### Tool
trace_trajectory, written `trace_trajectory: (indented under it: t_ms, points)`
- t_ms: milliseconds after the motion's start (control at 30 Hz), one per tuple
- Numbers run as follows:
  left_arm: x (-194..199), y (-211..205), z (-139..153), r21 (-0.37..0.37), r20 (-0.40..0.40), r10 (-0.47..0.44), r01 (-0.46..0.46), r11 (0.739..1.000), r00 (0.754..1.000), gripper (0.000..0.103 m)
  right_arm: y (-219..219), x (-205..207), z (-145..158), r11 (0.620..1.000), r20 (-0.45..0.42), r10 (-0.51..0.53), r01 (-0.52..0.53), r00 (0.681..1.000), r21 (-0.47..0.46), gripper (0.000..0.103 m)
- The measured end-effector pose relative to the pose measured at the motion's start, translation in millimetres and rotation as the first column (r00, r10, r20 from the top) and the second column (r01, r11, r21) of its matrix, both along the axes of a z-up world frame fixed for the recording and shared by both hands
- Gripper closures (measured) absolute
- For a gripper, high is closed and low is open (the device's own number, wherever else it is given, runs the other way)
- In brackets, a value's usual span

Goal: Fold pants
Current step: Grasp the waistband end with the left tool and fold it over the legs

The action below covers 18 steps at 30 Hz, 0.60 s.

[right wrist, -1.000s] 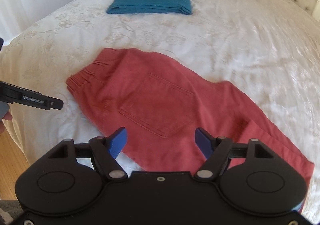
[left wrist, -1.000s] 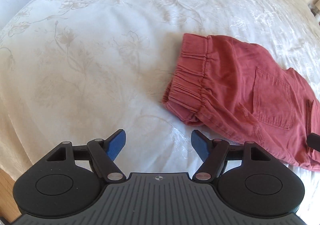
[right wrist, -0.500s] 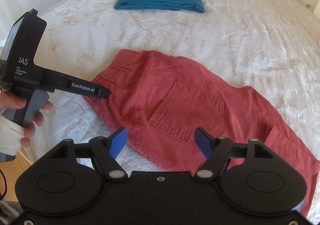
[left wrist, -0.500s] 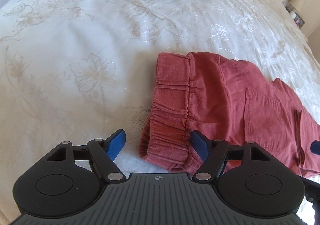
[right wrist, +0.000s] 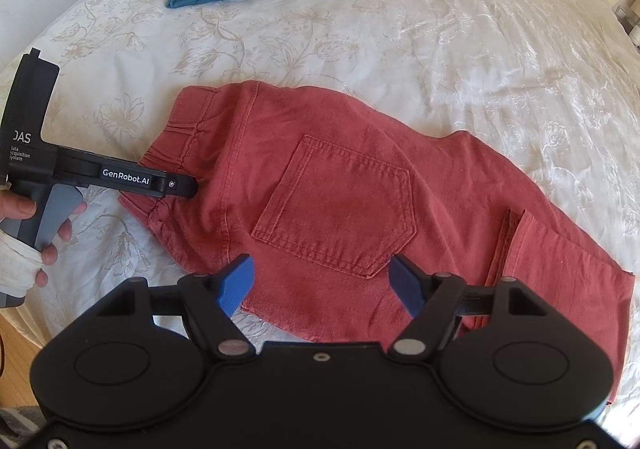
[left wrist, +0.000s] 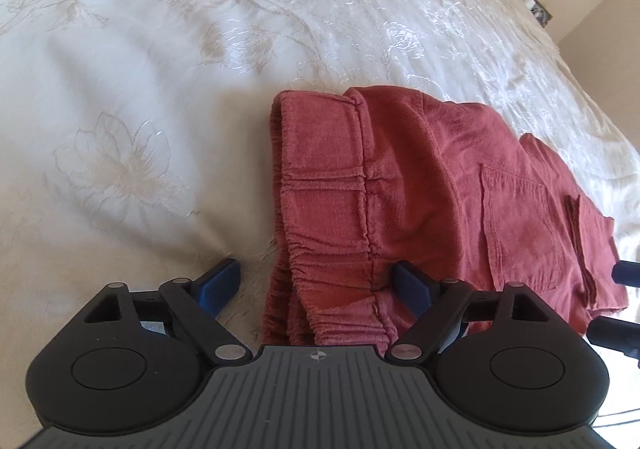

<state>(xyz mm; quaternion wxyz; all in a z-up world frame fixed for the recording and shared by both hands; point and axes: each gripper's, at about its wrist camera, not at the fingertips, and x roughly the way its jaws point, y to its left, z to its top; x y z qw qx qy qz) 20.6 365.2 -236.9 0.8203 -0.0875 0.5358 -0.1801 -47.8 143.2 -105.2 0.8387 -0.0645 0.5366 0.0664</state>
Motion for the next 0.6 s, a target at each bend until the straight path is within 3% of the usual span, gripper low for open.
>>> trace_trajectory:
  t_ms: [167,333,467,500,567,600]
  points:
    - [23,-13,-1,-0.108,-0.027,-0.066,0.063,0.992,0.997,0.019,0,4,-1,1.0,-0.009,-0.007,0.007,1.0,-0.013,0.028]
    - [50,-28,-5,-0.22,-0.067,-0.137,0.119,0.968,0.988,0.019,-5,3,2,0.999,-0.008,-0.04,0.04,0.999,-0.021,0.028]
    - [58,-36,-6,-0.231,-0.124,-0.137,0.105,0.967,0.983,0.019,-16,-2,6,0.997,-0.003,-0.071,0.071,0.997,-0.024,0.028]
    - [58,-36,-6,-0.238,-0.139,-0.126,0.09,0.967,0.982,0.021,-20,-3,7,0.996,0.0,-0.081,0.081,0.997,-0.024,0.028]
    - [58,-34,-2,-0.219,-0.163,-0.091,0.054,0.974,0.982,0.036,-29,-6,9,0.995,0.007,-0.103,0.103,0.995,-0.014,0.028]
    - [58,-34,1,-0.187,-0.176,-0.062,0.028,0.982,0.982,0.055,-35,-7,10,0.993,0.01,-0.114,0.114,0.993,-0.006,0.028]
